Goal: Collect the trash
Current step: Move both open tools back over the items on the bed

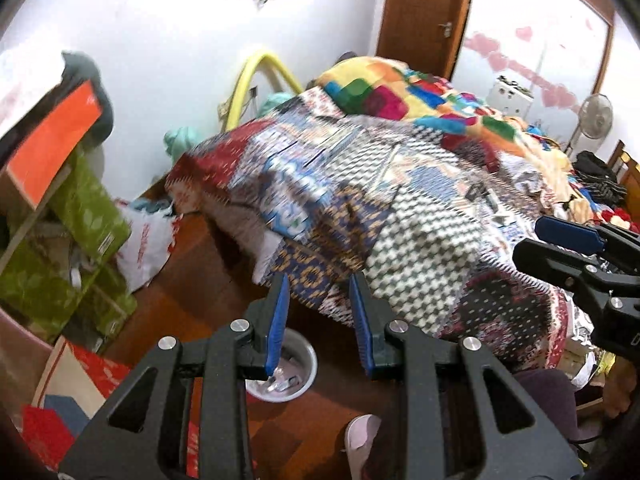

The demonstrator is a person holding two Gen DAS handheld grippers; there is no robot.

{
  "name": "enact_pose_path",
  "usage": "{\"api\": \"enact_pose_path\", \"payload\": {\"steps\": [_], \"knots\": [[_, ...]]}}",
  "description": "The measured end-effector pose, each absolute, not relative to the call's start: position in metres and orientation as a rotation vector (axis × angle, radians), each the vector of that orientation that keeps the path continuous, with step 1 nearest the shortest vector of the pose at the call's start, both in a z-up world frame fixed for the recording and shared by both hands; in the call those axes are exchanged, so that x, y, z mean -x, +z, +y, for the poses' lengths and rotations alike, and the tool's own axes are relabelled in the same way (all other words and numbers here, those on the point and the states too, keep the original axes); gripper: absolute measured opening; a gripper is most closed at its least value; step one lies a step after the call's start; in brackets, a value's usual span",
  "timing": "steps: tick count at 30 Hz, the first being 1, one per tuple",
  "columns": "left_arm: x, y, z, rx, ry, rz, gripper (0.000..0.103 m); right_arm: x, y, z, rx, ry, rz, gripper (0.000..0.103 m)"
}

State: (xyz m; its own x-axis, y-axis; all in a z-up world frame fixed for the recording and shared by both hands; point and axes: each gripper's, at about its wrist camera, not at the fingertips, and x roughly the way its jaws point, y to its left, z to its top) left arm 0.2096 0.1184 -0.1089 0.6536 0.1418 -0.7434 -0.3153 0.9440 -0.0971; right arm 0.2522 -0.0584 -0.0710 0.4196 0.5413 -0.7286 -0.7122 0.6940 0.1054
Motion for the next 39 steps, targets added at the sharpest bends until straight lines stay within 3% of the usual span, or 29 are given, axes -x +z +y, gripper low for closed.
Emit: {"api": "enact_pose_path", "payload": {"steps": [20, 31, 39], "knots": [[-0.336, -0.08, -0.007, 0.095, 0.016, 0.787, 0.038, -0.336, -0.047, -0.207, 0.1, 0.508, 0.762, 0.05], [-0.419, -0.118, -0.047, 0.055, -0.08, 0.864, 0.039, -0.4, -0.086, -0.252, 0.036, 0.411, 0.836, 0.05], [-0.476, -0.161, -0.058, 0.041, -0.131, 0.929, 0.039, -0.451, -0.145, -0.249, 0.012, 0.392, 0.956, 0.05]]}}
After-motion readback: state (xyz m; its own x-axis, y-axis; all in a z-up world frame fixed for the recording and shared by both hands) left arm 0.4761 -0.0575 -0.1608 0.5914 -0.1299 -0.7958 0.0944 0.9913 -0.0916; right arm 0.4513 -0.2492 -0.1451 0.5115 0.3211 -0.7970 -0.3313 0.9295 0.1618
